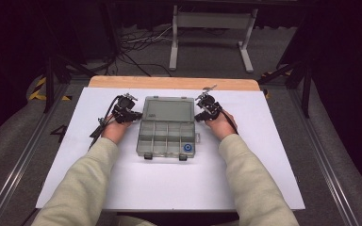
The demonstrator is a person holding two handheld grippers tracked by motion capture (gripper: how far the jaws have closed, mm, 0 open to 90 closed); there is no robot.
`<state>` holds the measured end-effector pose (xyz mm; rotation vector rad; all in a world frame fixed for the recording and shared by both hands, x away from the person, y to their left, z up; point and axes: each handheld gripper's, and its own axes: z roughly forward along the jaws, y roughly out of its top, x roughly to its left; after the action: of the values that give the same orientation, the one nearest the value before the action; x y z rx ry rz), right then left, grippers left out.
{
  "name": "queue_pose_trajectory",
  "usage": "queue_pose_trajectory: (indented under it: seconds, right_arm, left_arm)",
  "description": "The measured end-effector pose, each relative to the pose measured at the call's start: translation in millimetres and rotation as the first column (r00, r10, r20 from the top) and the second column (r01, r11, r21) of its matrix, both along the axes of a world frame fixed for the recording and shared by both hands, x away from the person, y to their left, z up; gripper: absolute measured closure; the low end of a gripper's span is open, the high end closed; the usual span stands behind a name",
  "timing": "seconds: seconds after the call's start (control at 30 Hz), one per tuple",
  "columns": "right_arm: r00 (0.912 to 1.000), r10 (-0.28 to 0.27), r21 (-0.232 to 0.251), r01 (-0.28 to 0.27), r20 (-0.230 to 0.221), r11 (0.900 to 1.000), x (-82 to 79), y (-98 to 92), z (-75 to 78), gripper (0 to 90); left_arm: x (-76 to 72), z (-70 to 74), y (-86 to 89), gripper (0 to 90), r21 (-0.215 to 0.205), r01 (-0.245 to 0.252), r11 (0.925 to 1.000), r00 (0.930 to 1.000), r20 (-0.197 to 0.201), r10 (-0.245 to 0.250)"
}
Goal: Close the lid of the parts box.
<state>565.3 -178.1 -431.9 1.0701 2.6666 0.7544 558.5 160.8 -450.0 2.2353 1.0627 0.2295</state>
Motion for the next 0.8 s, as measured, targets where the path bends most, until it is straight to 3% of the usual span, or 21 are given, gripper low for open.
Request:
queue_pose_trajectory:
  seconds: [0.23, 0.33, 0.67, 0.8]
  right_arm:
    - [0.9999, 0.003, -0.023, -0.003, 0.011, 1.000, 2.9, 4.8, 0.8, 90.0]
    - [0.9999, 0.003, -0.025, -0.002, 0.013, 1.000, 4.4, 6.0, 0.8, 90.0]
    - [0.9996, -0.002, -0.043, 0.003, 0.029, 0.999, 4.1, 8.6, 2.2, 90.0]
    - [0.9990, -0.013, -0.041, 0.014, 0.043, 0.999, 3.9, 8.6, 4.7, 90.0]
  left_arm:
    - [4.0, 0.2, -5.0, 89.6, 0.017, 0.000, 0.9998, 0.9998, 0.021, 0.000]
    - [4.9, -1.0, -6.1, 89.6, 0.000, -0.009, 1.0000, 0.9997, 0.022, 0.009]
    - [3.8, 0.5, -6.7, 89.6, 0.005, -0.016, 0.9999, 0.9997, 0.020, 0.016]
    - [3.8, 2.4, -6.0, 89.6, 0.009, -0.014, 0.9999, 0.9992, 0.037, 0.014]
